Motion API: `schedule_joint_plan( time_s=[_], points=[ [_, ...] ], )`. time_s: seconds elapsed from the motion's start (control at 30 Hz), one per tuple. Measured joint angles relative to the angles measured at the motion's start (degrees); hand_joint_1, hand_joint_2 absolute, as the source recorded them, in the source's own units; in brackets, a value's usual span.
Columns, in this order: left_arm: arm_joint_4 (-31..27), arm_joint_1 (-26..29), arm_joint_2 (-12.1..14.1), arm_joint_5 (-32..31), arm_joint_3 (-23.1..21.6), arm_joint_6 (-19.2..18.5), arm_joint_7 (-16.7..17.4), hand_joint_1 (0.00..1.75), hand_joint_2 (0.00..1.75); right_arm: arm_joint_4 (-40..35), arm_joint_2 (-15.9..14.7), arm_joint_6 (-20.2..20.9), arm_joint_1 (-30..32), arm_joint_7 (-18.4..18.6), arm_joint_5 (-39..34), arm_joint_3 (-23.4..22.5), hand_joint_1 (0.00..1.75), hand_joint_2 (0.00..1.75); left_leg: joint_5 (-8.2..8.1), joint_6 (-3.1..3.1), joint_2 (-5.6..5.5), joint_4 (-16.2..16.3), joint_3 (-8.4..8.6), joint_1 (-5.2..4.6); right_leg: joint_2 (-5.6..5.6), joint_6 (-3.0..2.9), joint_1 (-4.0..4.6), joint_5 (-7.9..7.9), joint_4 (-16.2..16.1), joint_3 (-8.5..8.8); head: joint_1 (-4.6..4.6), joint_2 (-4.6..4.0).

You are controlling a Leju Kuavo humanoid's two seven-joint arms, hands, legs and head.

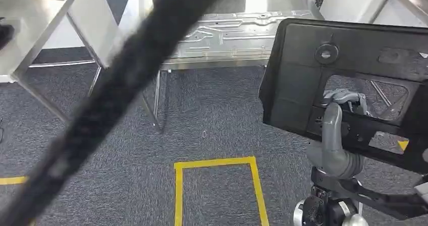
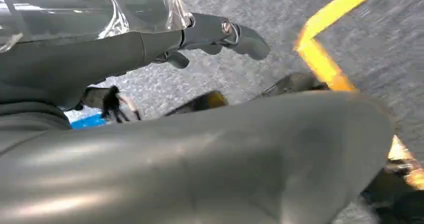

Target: Take the parts from the cabinet and place them on the table.

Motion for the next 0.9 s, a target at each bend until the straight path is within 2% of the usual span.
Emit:
schedule_joint_plan(
  time_s=[0.03,0.07,0.1,0.13,0.17,0.2,0.23,0.27,0.3,0.33,0.37,0.4,0.43,0.47,0.5,0.53,0.57,0.6,0.63,0.67,0.7,0.73,0.77,0.8,0.83,0.87,0.9],
  points=[
    [0.0,-0.1,-0.1,-0.1,0.0,0.0,0.0,0.0,0.0,0.0,0.0,0.0,0.0,0.0,-0.1,0.0,1.75,1.75,-0.66,-0.35,0.01,4.5,-3.03,0.22,0.05,-0.18,-0.02,-0.53,0.0,0.5,0.0,0.0],
    [0.0,-0.1,-0.1,-0.1,0.0,0.0,0.0,0.0,0.0,0.0,0.0,-0.1,0.0,-0.1,-0.2,0.0,1.75,1.75,-2.39,-0.71,0.06,8.7,-6.32,0.48,0.25,-0.21,-0.02,-1.18,0.0,1.09,0.0,0.0],
    [0.0,0.1,-0.2,-0.2,0.0,0.0,-0.1,0.0,0.0,0.0,0.0,-0.1,0.0,-0.1,-0.4,0.0,1.75,1.75,-4.69,-0.94,0.09,11.5,-8.92,0.65,0.55,-0.19,-0.06,-1.84,0.0,1.75,0.0,0.0],
    [0.0,0.3,-0.3,-0.2,0.0,0.1,-0.3,0.0,0.0,0.0,0.0,-0.2,0.0,-0.1,-0.4,0.0,1.75,1.75,-6.56,-1.12,0.14,12.6,-10.78,0.82,1.04,-0.12,-0.12,-2.5,0.0,2.55,0.0,0.0],
    [0.0,0.6,-0.3,-0.3,0.0,0.4,-0.6,0.0,0.0,0.0,0.0,-0.2,0.0,-0.1,-0.5,0.0,1.75,1.75,-7.24,-1.27,0.16,11.7,-11.8,0.97,1.58,0.04,-0.25,-3.25,0.0,3.54,0.0,0.0],
    [0.0,0.6,-0.3,-0.1,0.0,0.7,-1.0,0.0,0.0,0.0,0.0,-0.3,0.0,-0.1,-0.5,0.0,1.75,1.75,-6.49,-1.37,0.15,9.0,-11.94,1.09,2.16,0.23,-0.4,-4.04,0.0,4.68,0.0,0.0],
    [0.0,0.7,-0.3,0.0,0.0,1.1,-1.4,0.0,0.0,0.0,0.0,-0.5,-0.1,0.2,-0.4,0.0,1.75,1.75,-3.75,-1.48,0.03,5.0,-11.69,1.21,2.61,0.39,-0.54,-4.89,0.0,5.81,0.0,0.0],
    [0.0,0.7,-0.3,0.1,0.0,1.2,-1.6,0.0,0.0,0.0,0.0,-0.6,-0.2,0.4,-0.3,0.0,1.75,1.75,1.31,-1.41,-0.06,0.6,-11.37,1.29,2.71,0.59,-0.64,-5.81,-0.1,6.93,-0.02,0.0],
    [0.1,1.1,-0.4,0.2,0.0,1.2,-1.7,0.0,0.0,0.0,0.0,-0.9,-0.2,0.6,-0.2,0.0,1.75,1.75,8.72,-1.4,-0.35,-2.7,-11.53,1.37,3.07,0.88,-0.6,-6.6,-0.2,7.47,-0.07,-0.02],
    [0.1,1.0,-0.4,0.3,0.0,1.2,-1.8,0.0,0.0,0.0,0.0,-1.1,-0.3,0.9,0.0,0.0,1.75,1.75,9.02,-0.75,-0.08,-2.9,-11.48,0.83,3.79,1.41,-0.48,-7.25,0.0,8.22,-0.07,-0.04],
    [0.1,0.9,-0.5,0.3,0.0,1.2,-1.8,0.0,0.0,-0.1,0.0,-1.3,-0.4,1.0,0.2,0.0,1.75,1.75,8.69,-0.25,-0.15,-2.8,-10.39,0.4,3.88,1.99,-0.32,-7.86,-0.8,8.71,0.0,-0.04],
    [0.1,0.7,-0.6,0.0,0.0,1.2,-1.8,0.0,0.0,-0.1,0.0,-1.4,-0.4,1.2,0.6,0.0,1.75,1.75,8.24,0.49,-0.01,-3.3,-10.02,0.56,3.96,2.36,-0.61,-7.46,-0.8,9.53,-0.04,-0.04],
    [0.1,0.4,-0.6,0.1,0.0,1.2,-1.8,0.0,0.0,-0.2,0.0,-1.5,-0.5,1.2,1.1,0.0,1.75,1.75,8.0,0.99,-0.05,-3.3,-9.29,0.49,3.94,2.7,-0.62,-6.74,0.0,9.4,-0.04,-0.07],
    [0.1,0.2,-0.7,0.1,0.0,1.2,-1.8,0.0,0.0,-0.4,-0.1,-1.7,-0.5,1.4,1.3,0.1,1.75,1.75,7.79,1.4,-0.22,-3.7,-8.18,0.73,3.37,3.05,-0.64,-6.0,2.6,8.32,-0.04,-0.07],
    [0.1,0.1,-0.7,0.1,0.0,1.3,-1.8,0.0,0.0,-0.4,-0.2,-1.8,-0.5,1.5,1.5,0.2,1.75,1.75,7.21,1.9,-0.17,-4.1,-7.1,0.77,1.63,3.15,-0.57,-4.79,6.5,6.45,0.22,-0.07],
    [0.1,0.0,-0.7,0.1,0.0,1.3,-1.8,0.0,0.0,-0.5,-0.2,-2.0,-0.7,1.6,1.8,0.2,1.75,1.75,6.59,2.24,-0.17,-4.3,-6.24,0.72,0.74,3.16,-0.49,-4.83,11.1,3.21,0.39,-0.07],
    [0.1,0.1,-0.8,0.1,0.0,1.2,-1.7,0.0,0.0,-0.5,-0.2,-2.1,-0.7,1.7,1.9,0.3,1.75,1.75,5.96,2.4,-0.15,-4.3,-5.51,0.65,0.52,3.12,-0.35,-6.32,14.9,-0.17,0.42,-0.07],
    [0.1,0.3,-0.9,0.1,0.0,1.2,-1.5,0.0,0.0,-0.5,-0.3,-2.2,-0.5,1.7,2.0,0.3,1.75,1.75,5.21,2.45,-0.16,-4.4,-4.67,0.59,0.5,3.13,-0.25,-8.94,17.3,-3.04,0.5,-0.07],
    [0.1,0.5,-0.9,0.3,0.0,1.2,-1.3,0.0,0.0,-0.5,-0.4,-2.3,-0.5,1.7,2.1,0.3,1.75,1.75,4.45,2.51,-0.16,-4.4,-3.81,0.49,0.5,3.0,-0.11,-11.84,18.1,-5.27,0.52,-0.07],
    [0.2,0.6,-0.9,0.3,0.0,1.2,-1.0,0.0,0.0,-0.5,-0.4,-2.3,-0.4,1.7,2.1,0.3,1.75,1.75,3.71,2.56,-0.18,-4.4,-2.9,0.41,0.5,2.73,0.02,-13.52,17.4,-6.56,0.55,-0.07],
    [0.2,0.6,-1.0,0.3,0.0,1.2,-1.0,0.0,0.0,-0.5,-0.4,-2.3,-0.4,1.7,2.1,0.3,1.75,1.75,2.87,2.59,-0.2,-4.4,-1.92,0.34,0.5,2.56,0.15,-13.69,15.5,-7.1,0.55,-0.07],
    [0.2,0.6,-1.0,0.4,0.0,1.2,-1.0,0.0,0.0,-0.5,-0.5,-2.3,-0.4,1.7,2.1,0.3,1.75,1.75,1.99,2.56,-0.23,-4.4,-0.75,0.26,0.5,2.29,0.32,-11.72,11.9,-6.87,0.57,-0.07],
    [0.2,0.5,-1.0,0.4,0.0,1.2,-0.9,0.0,0.0,-0.5,-0.5,-2.3,-0.4,1.7,2.1,0.4,1.75,1.75,1.1,2.45,-0.21,-4.4,0.34,0.22,0.4,1.83,0.54,-6.98,7.5,-6.28,0.61,-0.07],
    [0.2,0.6,-1.0,0.5,0.0,1.2,-0.9,0.0,0.0,-0.5,-0.5,-2.3,-0.4,1.8,2.1,0.4,1.75,1.75,0.21,2.27,-0.18,-4.7,0.52,0.23,0.02,1.25,0.85,0.29,3.2,-5.79,0.83,-0.11],
    [0.2,0.6,-1.0,0.6,0.0,1.2,-0.7,0.0,0.0,-0.5,-0.5,-2.3,-0.2,1.8,2.1,0.4,1.75,1.75,-0.77,1.98,-0.31,-4.3,1.98,-0.12,-0.04,1.09,1.03,3.03,2.1,-5.49,0.92,-0.37],
    [0.2,0.5,-1.0,0.8,0.0,1.2,-0.7,0.0,0.0,-0.5,-0.5,-2.3,-0.2,1.9,2.0,0.4,1.75,1.75,-1.62,1.56,-0.25,-5.0,2.41,-0.22,-0.08,1.11,1.18,2.7,2.2,-4.66,1.27,-0.37],
    [0.2,0.5,-1.0,0.9,0.0,1.2,-0.8,0.0,0.0,-0.6,-0.5,-2.2,-0.3,1.9,2.0,0.4,1.75,1.75,-1.7,1.29,-0.17,-5.4,3.77,-0.29,0.08,0.83,1.16,2.73,1.9,-4.22,1.27,-0.35]
  ],
)
